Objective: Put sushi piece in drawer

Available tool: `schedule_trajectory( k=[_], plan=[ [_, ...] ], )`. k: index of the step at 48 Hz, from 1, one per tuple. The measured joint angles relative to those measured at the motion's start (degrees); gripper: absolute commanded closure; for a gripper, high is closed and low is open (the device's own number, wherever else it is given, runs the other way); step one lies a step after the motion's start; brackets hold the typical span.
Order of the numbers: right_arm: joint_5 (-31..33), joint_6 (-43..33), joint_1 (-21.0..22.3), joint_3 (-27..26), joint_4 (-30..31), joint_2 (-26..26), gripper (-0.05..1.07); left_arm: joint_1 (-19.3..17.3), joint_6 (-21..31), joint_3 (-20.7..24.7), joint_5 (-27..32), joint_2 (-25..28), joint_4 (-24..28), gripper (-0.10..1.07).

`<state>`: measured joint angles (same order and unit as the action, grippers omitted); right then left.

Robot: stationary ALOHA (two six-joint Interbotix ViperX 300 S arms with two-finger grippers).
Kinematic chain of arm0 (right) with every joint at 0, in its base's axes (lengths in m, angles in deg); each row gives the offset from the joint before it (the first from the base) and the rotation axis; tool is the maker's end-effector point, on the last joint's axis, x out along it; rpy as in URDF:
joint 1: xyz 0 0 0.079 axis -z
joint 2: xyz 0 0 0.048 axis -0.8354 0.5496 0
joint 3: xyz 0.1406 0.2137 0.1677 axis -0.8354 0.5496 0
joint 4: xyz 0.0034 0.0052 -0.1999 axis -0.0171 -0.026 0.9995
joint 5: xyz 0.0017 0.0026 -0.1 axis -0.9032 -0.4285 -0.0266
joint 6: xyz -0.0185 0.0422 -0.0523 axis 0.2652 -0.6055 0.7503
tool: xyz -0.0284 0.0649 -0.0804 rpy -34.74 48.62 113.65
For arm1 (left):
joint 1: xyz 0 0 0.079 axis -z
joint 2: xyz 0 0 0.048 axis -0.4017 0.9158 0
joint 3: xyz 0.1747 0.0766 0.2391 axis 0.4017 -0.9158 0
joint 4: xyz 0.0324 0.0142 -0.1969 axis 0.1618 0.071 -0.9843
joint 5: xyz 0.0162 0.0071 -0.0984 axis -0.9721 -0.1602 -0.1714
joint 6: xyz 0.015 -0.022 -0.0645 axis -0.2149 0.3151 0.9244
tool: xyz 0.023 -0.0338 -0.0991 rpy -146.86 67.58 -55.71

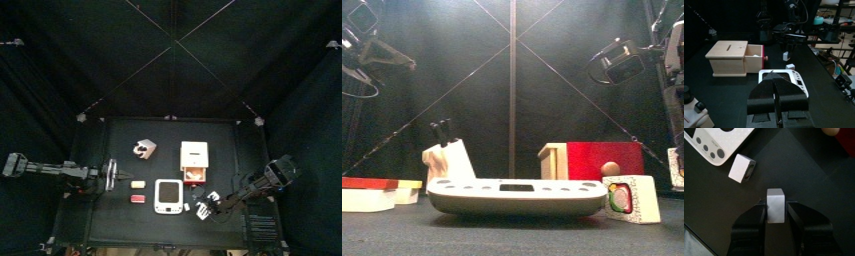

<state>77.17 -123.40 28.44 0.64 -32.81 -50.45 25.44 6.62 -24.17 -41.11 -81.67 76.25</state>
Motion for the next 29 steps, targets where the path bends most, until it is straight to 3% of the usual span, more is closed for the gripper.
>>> schedule_trajectory(
  k=[8, 29],
  plan=[
    [0.53, 0.0, 0.35, -0.35, 1.23, -1.32, 0.5, 0.0, 0.09, 0.09, 0.0, 0.0, 0.0, 1.01],
    [1.67, -0.44, 4.39, -1.05, 9.93, -13.1, 0.5, -0.09, 0.09, 0.09, 0.0, 0.0, 0.0, 1.01]
  ],
)
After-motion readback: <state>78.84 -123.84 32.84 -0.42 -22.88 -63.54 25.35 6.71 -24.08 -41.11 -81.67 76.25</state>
